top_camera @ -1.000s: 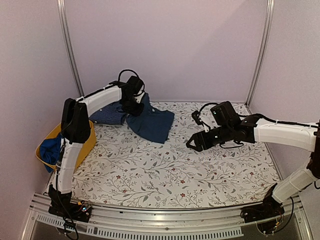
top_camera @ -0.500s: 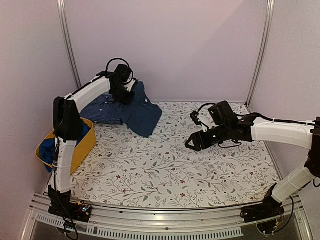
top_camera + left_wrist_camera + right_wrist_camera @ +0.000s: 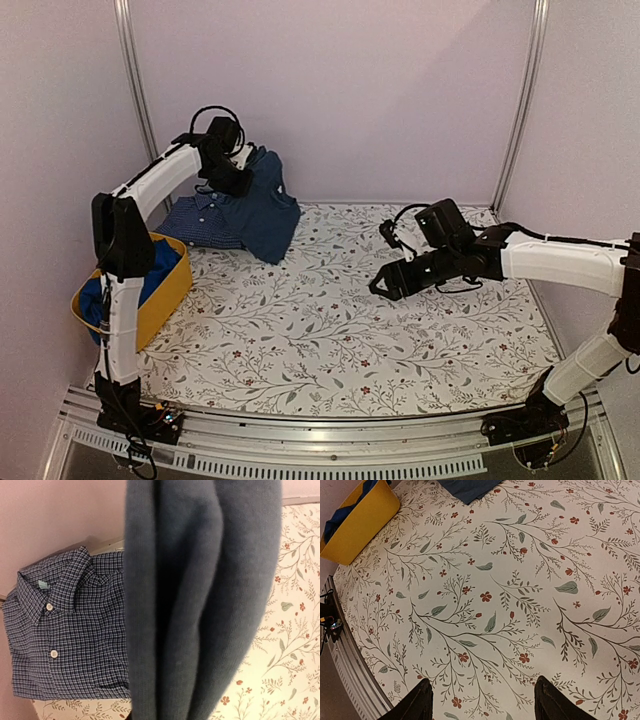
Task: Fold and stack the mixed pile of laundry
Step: Place the square-folded T-shirt at the corner of the board.
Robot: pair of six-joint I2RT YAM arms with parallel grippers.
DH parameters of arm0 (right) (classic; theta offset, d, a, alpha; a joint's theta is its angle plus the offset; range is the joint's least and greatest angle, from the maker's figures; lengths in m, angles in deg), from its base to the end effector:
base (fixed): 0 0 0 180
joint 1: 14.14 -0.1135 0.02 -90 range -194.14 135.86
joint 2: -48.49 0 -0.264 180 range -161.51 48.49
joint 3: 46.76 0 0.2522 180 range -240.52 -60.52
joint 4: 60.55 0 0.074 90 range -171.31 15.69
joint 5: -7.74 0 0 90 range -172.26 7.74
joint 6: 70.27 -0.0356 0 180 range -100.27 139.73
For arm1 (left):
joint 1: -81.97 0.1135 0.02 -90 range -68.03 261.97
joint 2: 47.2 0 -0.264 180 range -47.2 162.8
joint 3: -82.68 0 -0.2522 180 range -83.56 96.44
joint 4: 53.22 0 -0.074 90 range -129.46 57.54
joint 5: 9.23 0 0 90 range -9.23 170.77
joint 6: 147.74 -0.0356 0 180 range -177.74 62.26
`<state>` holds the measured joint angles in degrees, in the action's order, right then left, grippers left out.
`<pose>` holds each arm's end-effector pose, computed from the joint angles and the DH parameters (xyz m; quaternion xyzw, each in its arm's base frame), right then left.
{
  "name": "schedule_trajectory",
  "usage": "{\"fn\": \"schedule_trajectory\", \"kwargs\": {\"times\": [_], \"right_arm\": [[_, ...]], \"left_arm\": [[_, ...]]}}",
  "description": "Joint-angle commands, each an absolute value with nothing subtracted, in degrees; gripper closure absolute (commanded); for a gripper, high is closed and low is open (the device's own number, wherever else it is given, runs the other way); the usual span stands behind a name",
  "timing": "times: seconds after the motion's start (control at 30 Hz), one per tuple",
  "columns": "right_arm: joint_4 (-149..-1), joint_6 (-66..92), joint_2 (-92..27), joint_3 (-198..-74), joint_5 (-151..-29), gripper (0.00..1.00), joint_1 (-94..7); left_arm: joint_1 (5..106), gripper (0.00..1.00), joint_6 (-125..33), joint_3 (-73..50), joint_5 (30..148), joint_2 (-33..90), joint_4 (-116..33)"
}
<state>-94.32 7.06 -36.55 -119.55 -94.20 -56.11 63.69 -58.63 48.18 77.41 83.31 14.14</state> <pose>0.2324 0.2189 0.2447 -0.2709 0.8824 0.2566 0.2866 0.4773 -0.1555 0.2927 0.1482 0.9345 -0.0213 0.3229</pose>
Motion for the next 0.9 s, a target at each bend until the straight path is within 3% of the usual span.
{"fn": "schedule_trajectory", "kwargs": {"times": [0.0, 0.57, 0.87], "right_arm": [[-95.28, 6.82, -37.84, -121.93, -93.63, 0.32, -55.95], [-95.92, 7.16, -42.46, -125.32, -94.66, 0.32, -55.97], [-96.85, 7.24, -45.14, -127.67, -95.26, 0.32, -55.92]], "left_arm": [[66.18, 1.00, -58.92, 49.45, 80.02, 78.41, 13.01], [74.46, 1.00, -60.16, 46.94, 88.69, 77.70, 11.55], [79.96, 1.00, -61.23, 49.62, 88.96, 84.00, 11.25]]}}
